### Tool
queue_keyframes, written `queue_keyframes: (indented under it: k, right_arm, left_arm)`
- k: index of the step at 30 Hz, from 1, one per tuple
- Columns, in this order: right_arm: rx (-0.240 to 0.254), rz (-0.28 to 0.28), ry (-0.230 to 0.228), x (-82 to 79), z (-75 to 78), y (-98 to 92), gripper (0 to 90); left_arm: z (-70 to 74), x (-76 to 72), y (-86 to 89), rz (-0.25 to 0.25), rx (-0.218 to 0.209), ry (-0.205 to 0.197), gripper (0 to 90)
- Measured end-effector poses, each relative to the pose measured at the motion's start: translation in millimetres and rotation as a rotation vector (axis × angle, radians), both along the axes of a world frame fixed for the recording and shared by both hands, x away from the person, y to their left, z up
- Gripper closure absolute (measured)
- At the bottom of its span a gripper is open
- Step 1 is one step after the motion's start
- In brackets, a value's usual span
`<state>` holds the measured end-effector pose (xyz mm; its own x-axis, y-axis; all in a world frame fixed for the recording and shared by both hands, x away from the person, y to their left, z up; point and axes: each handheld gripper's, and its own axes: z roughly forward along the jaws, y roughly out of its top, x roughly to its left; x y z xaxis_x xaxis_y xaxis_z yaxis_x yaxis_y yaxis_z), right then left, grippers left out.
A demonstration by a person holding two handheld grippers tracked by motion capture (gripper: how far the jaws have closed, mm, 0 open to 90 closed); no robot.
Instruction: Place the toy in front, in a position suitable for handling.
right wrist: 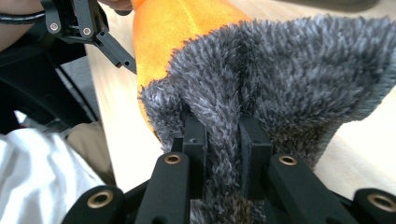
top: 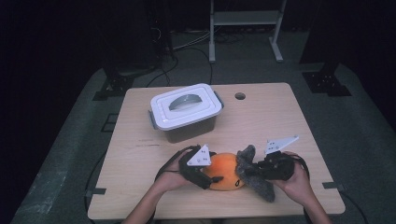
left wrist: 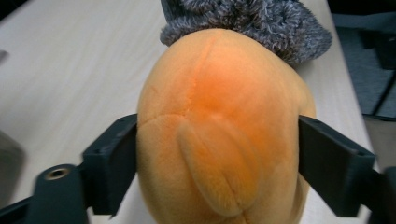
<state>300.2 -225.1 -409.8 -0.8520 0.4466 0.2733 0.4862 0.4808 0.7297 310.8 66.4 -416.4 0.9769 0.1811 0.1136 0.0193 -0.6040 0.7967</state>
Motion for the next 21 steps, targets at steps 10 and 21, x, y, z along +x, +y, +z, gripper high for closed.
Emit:
queue_keyframes:
  k: [10,21]
  right_arm:
    - [-0.029,0.068,0.01,-3.7,7.4,6.3,75.8]
    - [0.011,0.055,-0.012,-1.8,8.3,7.2,75.6]
  left_arm:
    - [-2.5,-5.1,-6.6,-0.021,0.015,0.025,11.5]
    - [0.6,-3.9,-3.3,-0.053,-0.033,0.08,3.4]
